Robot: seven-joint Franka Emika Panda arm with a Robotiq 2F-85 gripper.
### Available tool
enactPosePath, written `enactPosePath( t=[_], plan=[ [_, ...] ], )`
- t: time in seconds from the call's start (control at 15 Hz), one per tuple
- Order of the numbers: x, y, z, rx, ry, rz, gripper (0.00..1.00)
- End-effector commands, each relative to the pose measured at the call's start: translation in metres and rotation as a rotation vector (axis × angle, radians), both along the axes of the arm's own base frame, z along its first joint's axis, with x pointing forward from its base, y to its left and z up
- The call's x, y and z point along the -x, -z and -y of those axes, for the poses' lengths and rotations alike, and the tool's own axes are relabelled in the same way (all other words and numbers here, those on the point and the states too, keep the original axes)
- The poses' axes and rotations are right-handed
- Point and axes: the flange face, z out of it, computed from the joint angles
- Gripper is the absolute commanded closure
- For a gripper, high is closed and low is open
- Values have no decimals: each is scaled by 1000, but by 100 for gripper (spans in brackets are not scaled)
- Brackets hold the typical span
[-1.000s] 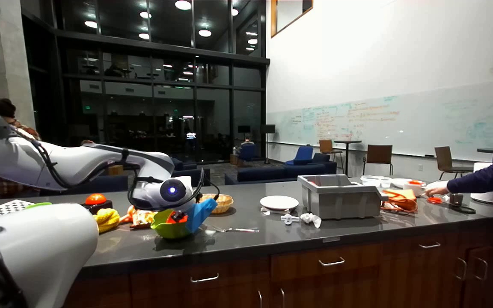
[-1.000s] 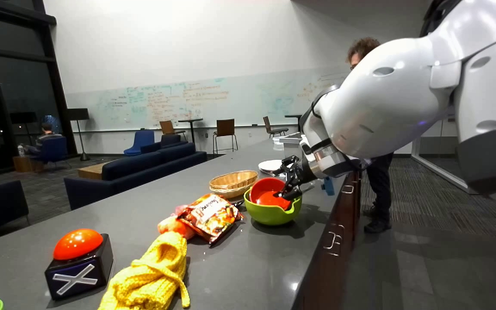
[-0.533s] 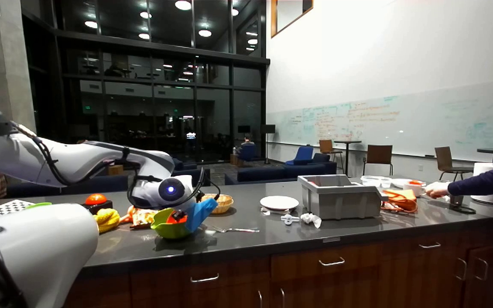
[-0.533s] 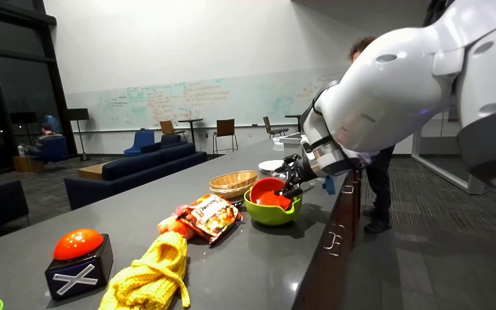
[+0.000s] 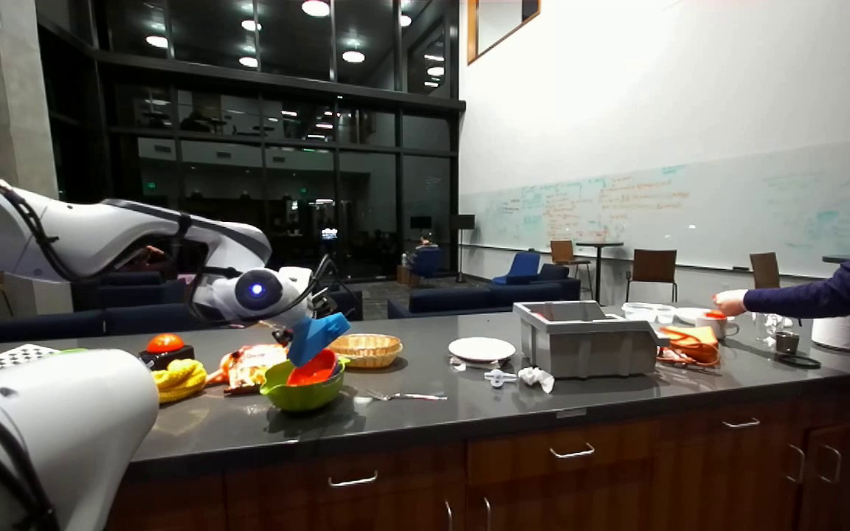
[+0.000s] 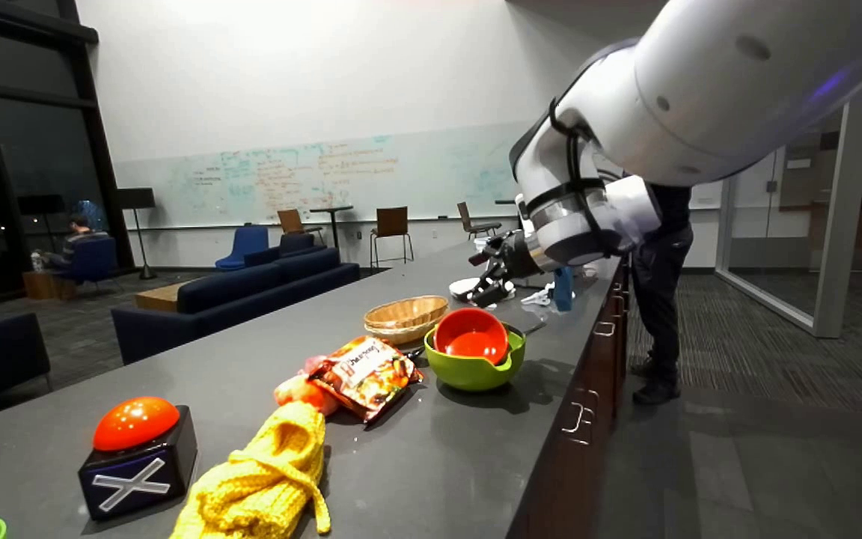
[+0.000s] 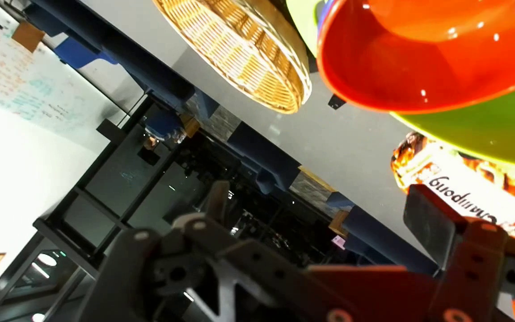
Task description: Transfer the beans from the blue bowl to the green bowl
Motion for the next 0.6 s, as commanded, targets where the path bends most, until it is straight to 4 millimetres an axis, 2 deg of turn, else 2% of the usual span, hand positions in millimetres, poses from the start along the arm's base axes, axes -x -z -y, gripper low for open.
enactPosePath(
  t=[0.0, 0.2, 0.27, 0.53],
  plan=[
    [14, -33, -4, -82, 59, -117, 0],
    [25, -50, -6, -118, 129, -268, 0],
    [42, -42, -3, -139, 136, -326, 0],
    [61, -52, 0, -243, 190, -501, 0]
  ],
)
